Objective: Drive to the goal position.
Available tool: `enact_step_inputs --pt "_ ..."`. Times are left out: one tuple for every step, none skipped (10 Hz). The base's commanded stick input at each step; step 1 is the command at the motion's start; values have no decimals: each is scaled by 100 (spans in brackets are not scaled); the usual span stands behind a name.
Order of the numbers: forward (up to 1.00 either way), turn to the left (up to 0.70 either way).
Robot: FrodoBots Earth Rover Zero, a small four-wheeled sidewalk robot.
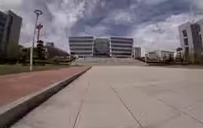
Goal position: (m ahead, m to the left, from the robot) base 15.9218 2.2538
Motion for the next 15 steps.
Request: enact_step_inputs --pt "100 0" --pt "100 0" --pt "100 0" --pt "100 0" --pt "100 0" --pt "100 0" --pt "100 0" --pt "100 0" --pt "100 0" --pt "100 0" --pt "100 0" --pt "100 0" --pt "100 0" --pt "100 0" --pt "100 0"
